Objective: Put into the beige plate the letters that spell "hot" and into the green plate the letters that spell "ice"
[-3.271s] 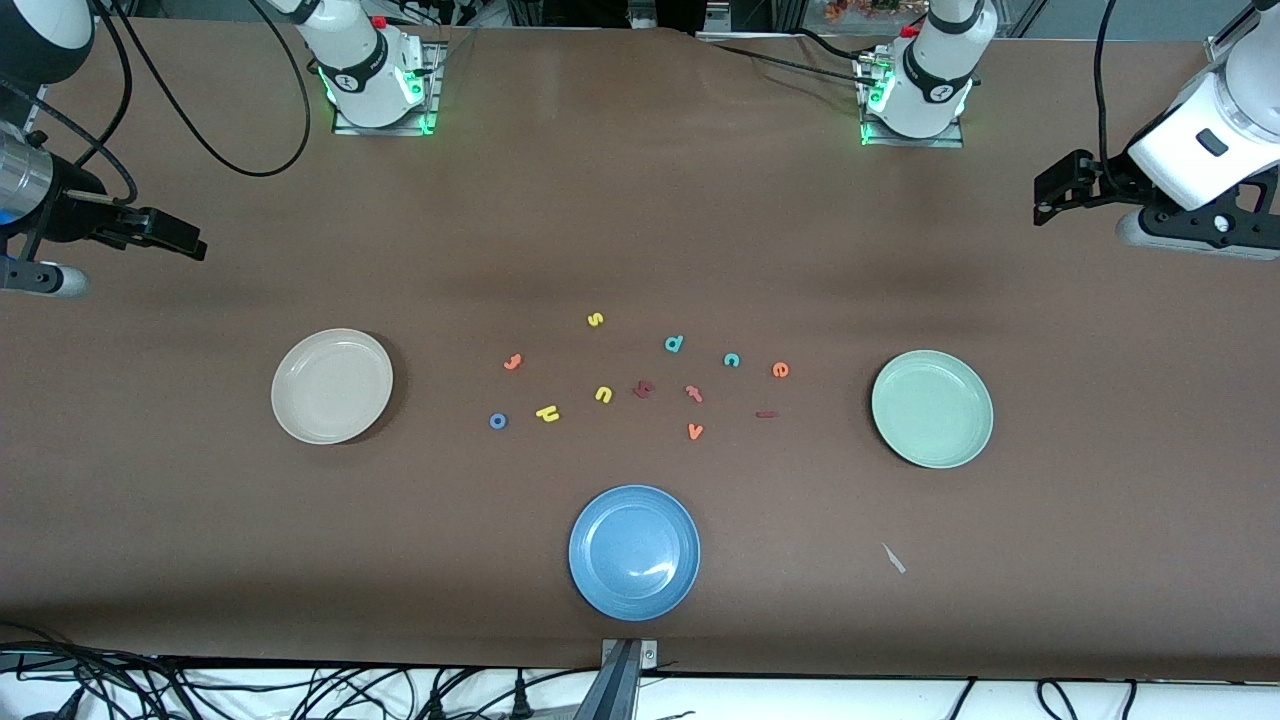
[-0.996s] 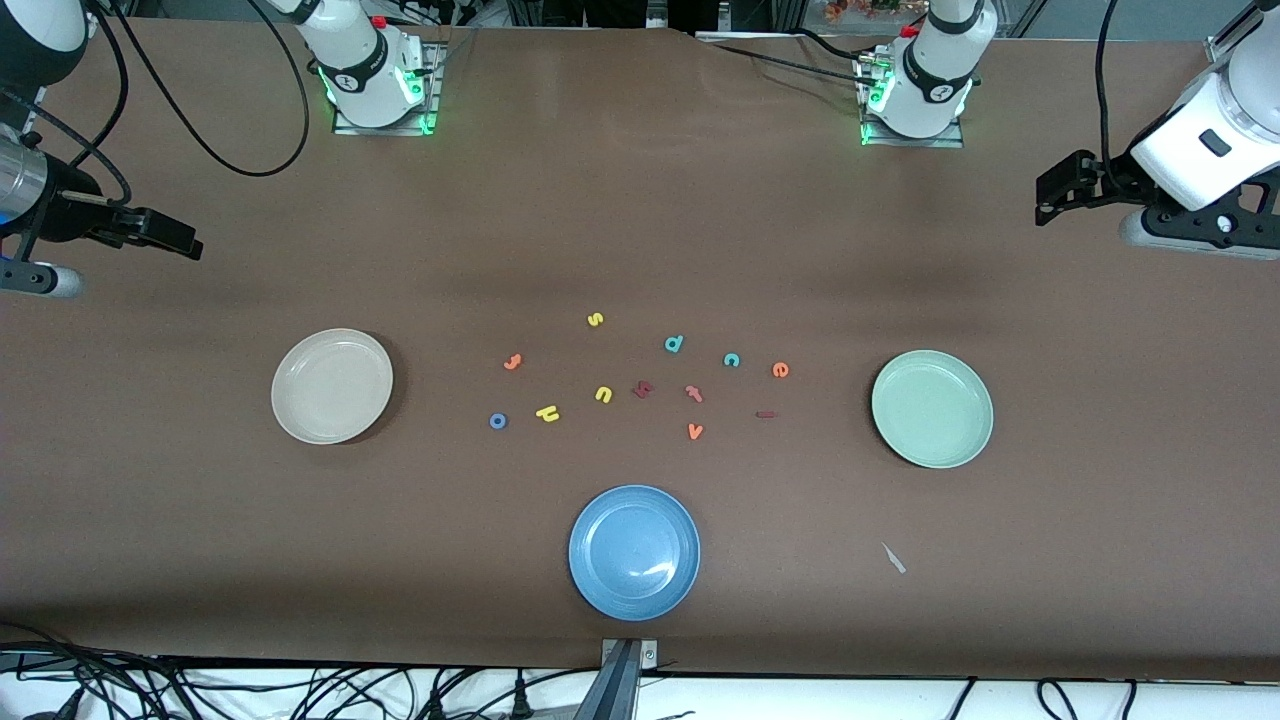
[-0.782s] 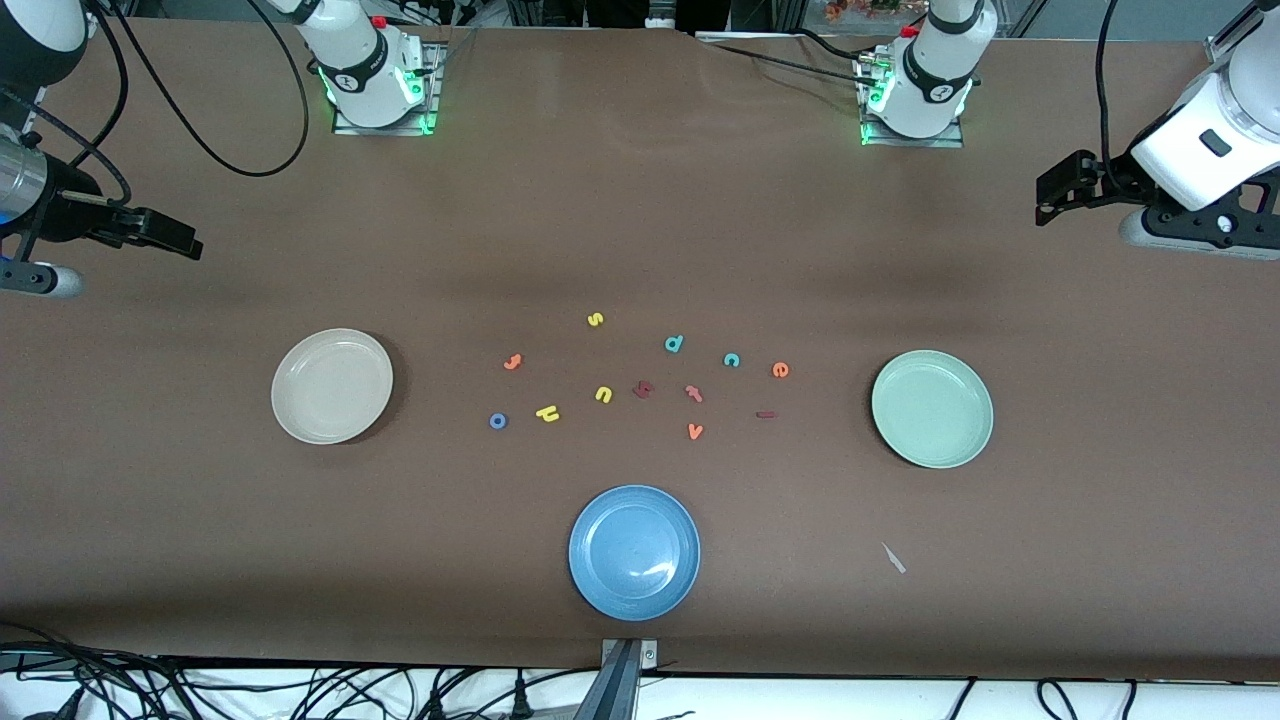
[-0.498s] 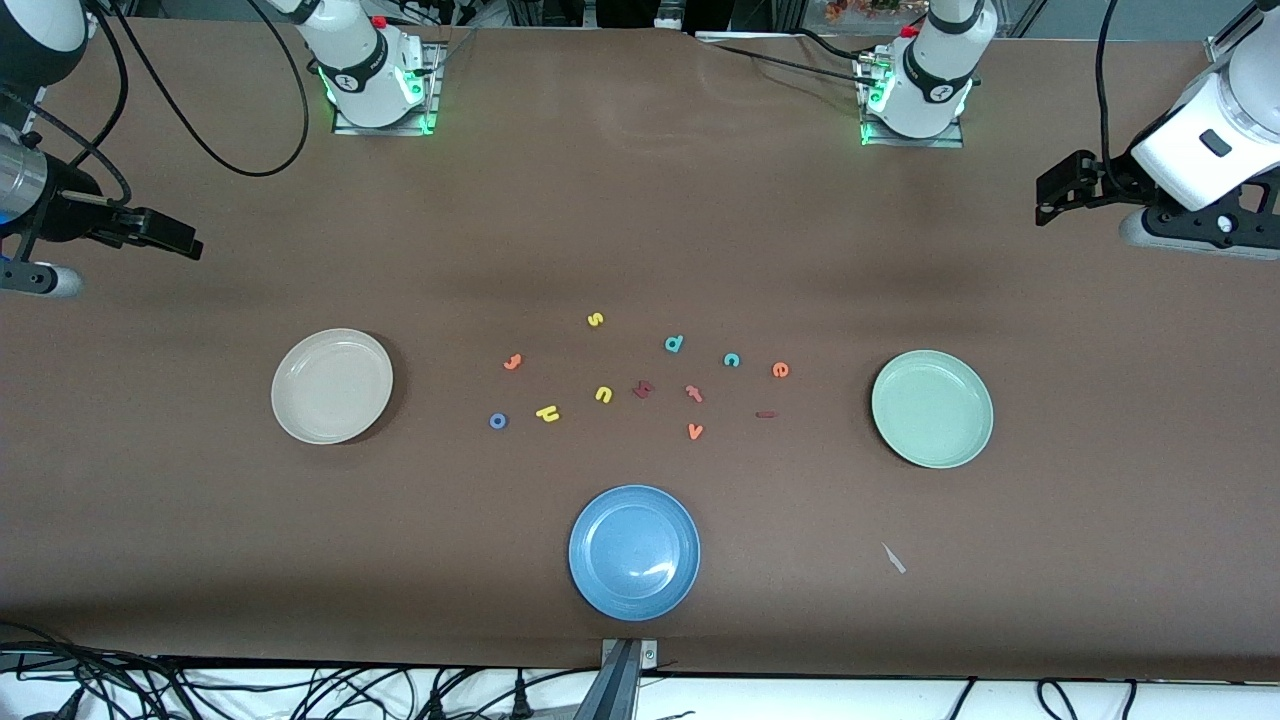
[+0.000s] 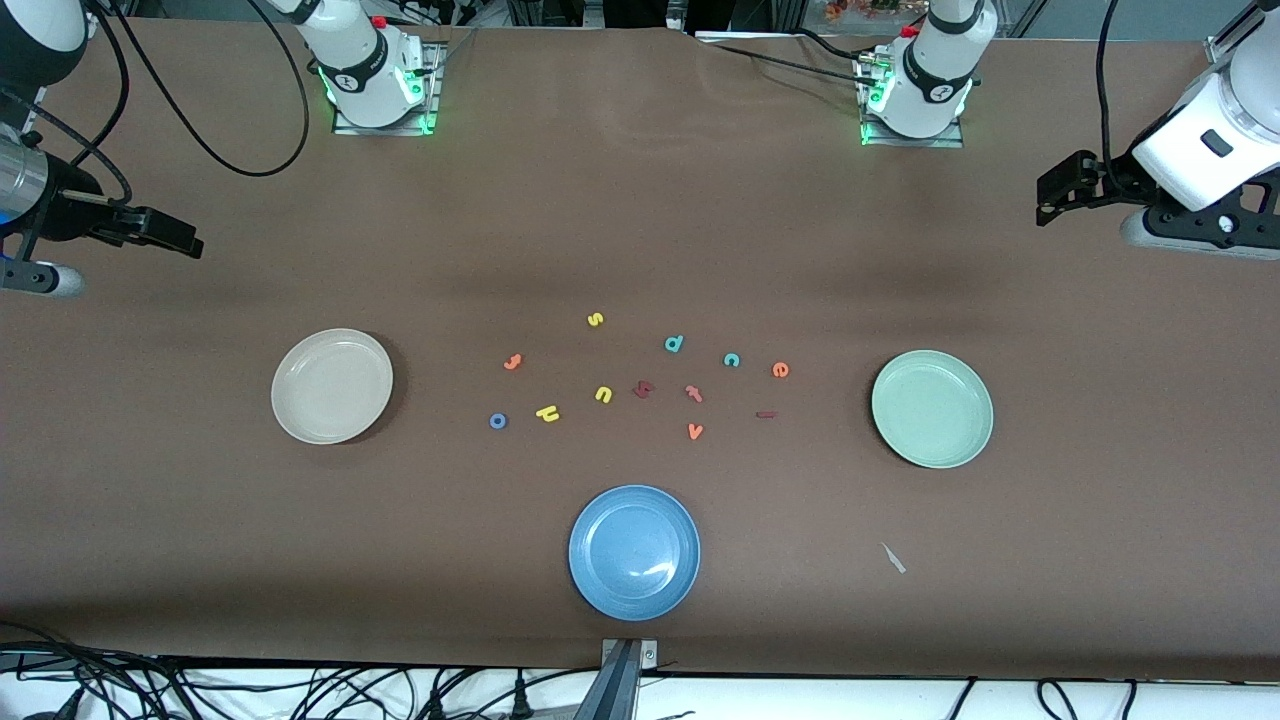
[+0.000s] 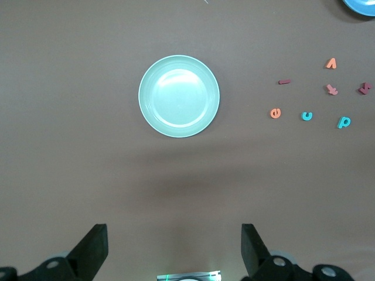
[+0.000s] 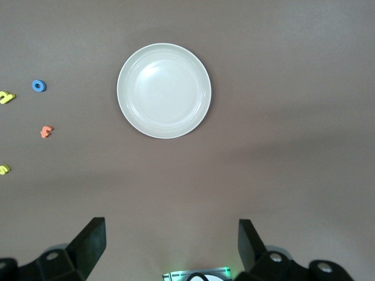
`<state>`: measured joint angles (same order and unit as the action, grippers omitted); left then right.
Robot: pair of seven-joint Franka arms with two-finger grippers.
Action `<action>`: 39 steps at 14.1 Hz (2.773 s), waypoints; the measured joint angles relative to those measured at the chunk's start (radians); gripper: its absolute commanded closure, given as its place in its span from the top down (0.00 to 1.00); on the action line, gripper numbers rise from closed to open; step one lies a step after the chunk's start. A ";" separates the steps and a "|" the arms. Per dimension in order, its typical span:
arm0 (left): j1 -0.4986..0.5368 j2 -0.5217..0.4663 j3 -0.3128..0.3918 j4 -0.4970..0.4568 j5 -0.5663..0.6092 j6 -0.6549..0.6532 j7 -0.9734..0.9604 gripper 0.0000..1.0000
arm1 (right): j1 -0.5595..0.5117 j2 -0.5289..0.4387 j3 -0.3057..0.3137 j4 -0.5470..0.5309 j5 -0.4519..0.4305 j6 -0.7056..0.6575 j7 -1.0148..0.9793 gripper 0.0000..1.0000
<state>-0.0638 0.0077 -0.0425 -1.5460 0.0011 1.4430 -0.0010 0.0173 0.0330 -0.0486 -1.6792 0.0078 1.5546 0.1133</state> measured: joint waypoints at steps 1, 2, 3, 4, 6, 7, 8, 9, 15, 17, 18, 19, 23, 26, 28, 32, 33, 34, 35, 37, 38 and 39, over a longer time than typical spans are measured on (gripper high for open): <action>0.000 0.000 0.000 0.000 0.000 -0.001 0.000 1.00 | 0.000 0.000 0.000 0.000 0.000 0.000 0.000 1.00; 0.000 0.001 0.000 0.000 0.000 -0.001 0.000 1.00 | 0.000 0.000 0.000 0.000 0.000 -0.002 0.000 1.00; 0.000 0.002 0.000 0.000 0.000 -0.001 0.000 1.00 | 0.000 0.000 0.000 0.000 0.000 -0.008 0.000 1.00; 0.000 0.004 0.000 0.000 0.000 -0.001 0.000 1.00 | 0.000 0.000 0.000 0.000 0.000 -0.014 0.000 1.00; 0.000 0.011 0.000 0.000 0.000 -0.001 0.000 1.00 | 0.000 0.000 0.000 0.000 0.002 -0.019 0.000 1.00; -0.001 0.019 0.000 0.000 0.000 0.001 0.000 1.00 | 0.000 0.001 0.000 0.000 0.006 -0.020 0.000 1.00; -0.002 0.029 -0.001 0.003 0.000 0.005 0.000 1.00 | 0.000 0.003 0.000 0.000 0.013 -0.020 0.000 1.00; -0.005 0.046 -0.001 0.013 0.000 0.009 0.000 1.00 | 0.000 0.003 0.000 0.000 0.021 -0.020 -0.001 1.00; -0.092 0.257 -0.009 0.126 -0.001 0.082 -0.011 1.00 | 0.007 0.034 0.008 0.001 0.029 -0.024 -0.162 1.00; -0.123 0.318 -0.010 0.134 -0.002 0.161 -0.023 1.00 | 0.025 0.051 0.010 0.014 0.029 -0.032 -0.222 1.00; -0.136 0.348 -0.010 0.135 -0.002 0.203 -0.030 1.00 | 0.038 0.065 0.010 0.026 0.029 -0.047 -0.234 1.00; -0.146 0.378 -0.010 0.136 -0.003 0.241 -0.031 1.00 | 0.050 0.082 0.012 0.040 0.029 -0.060 -0.245 1.00; -0.191 0.507 -0.011 0.139 -0.003 0.377 -0.031 1.00 | 0.074 0.181 0.017 0.093 0.031 -0.066 -0.326 1.00; -0.198 0.573 -0.011 0.142 -0.003 0.421 0.056 1.00 | 0.079 0.303 0.018 0.164 0.039 -0.066 -0.402 1.00; -0.196 0.611 -0.010 0.144 -0.011 0.460 0.190 1.00 | 0.080 0.376 0.018 0.212 0.084 -0.063 -0.400 1.00; -0.198 0.639 -0.010 0.150 -0.113 0.497 0.422 1.00 | 0.111 0.438 0.020 0.238 0.129 0.052 -0.148 1.00; -0.201 0.650 -0.010 0.150 -0.118 0.509 0.483 1.00 | 0.137 0.447 0.021 0.240 0.129 0.077 -0.046 1.00; -0.205 0.663 -0.011 0.150 -0.118 0.528 0.539 1.00 | 0.163 0.455 0.021 0.240 0.129 0.101 0.049 1.00; -0.209 0.678 -0.012 0.150 -0.118 0.545 0.595 1.00 | 0.182 0.461 0.021 0.240 0.129 0.116 0.124 1.00; -0.231 0.708 -0.013 0.150 -0.118 0.580 0.663 1.00 | 0.185 0.473 0.015 0.241 0.129 0.141 0.172 1.00; -0.249 0.721 -0.014 0.150 -0.118 0.606 0.677 1.00 | 0.175 0.477 0.008 0.242 0.129 0.151 0.170 1.00; -0.269 0.735 -0.013 0.149 -0.117 0.631 0.682 1.00 | 0.164 0.481 0.004 0.242 0.129 0.155 0.152 0.99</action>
<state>-0.3330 0.7424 -0.0560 -1.3971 -0.1154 2.0735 0.6806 0.1809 0.5140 -0.0450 -1.4368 0.1364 1.7092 0.2650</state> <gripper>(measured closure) 0.000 0.000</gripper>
